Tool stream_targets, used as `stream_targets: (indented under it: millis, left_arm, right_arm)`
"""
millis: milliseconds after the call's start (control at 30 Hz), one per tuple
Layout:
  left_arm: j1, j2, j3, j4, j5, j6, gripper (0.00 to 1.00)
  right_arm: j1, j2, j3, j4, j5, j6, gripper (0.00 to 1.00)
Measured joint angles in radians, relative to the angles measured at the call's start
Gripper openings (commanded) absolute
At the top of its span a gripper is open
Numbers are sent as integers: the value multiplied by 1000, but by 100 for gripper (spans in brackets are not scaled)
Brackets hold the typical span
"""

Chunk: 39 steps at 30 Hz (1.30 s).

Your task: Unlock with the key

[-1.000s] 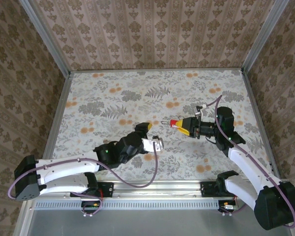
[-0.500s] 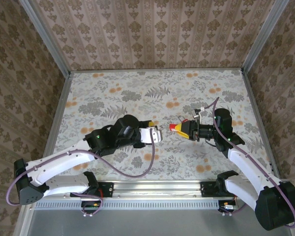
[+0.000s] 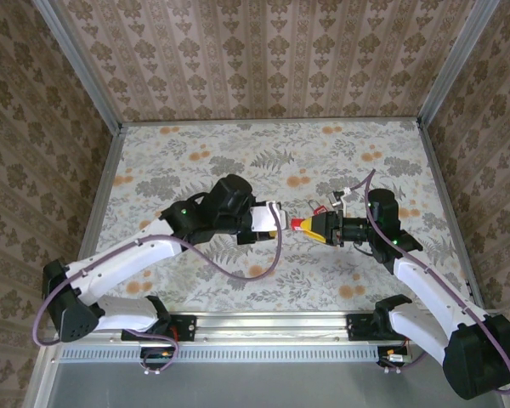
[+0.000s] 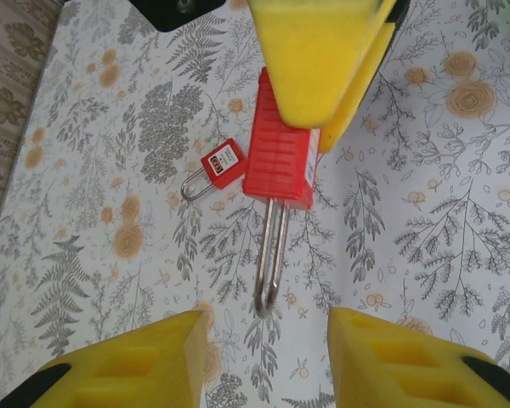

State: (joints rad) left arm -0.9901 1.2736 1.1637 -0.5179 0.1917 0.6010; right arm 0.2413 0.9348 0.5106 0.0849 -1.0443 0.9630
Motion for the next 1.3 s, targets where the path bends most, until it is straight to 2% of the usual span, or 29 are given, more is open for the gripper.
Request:
stream_targets:
  millis: [167, 467, 700, 1033, 1300]
  left_arm:
    - [9, 51, 10, -8, 35, -3, 40]
    - [22, 80, 10, -5, 63, -4, 34]
    - [31, 89, 10, 7, 67, -3, 24]
    - [36, 95, 13, 13, 78, 5, 1]
    - [36, 95, 13, 13, 78, 8, 0]
  right_arm:
    - [6, -1, 0, 0, 5, -1, 27]
    - [7, -4, 0, -8, 19, -21, 27]
    - [13, -4, 0, -9, 19, -23, 26]
    - [15, -3, 0, -15, 27, -22, 25]
    - [15, -3, 0, -15, 31, -23, 24]
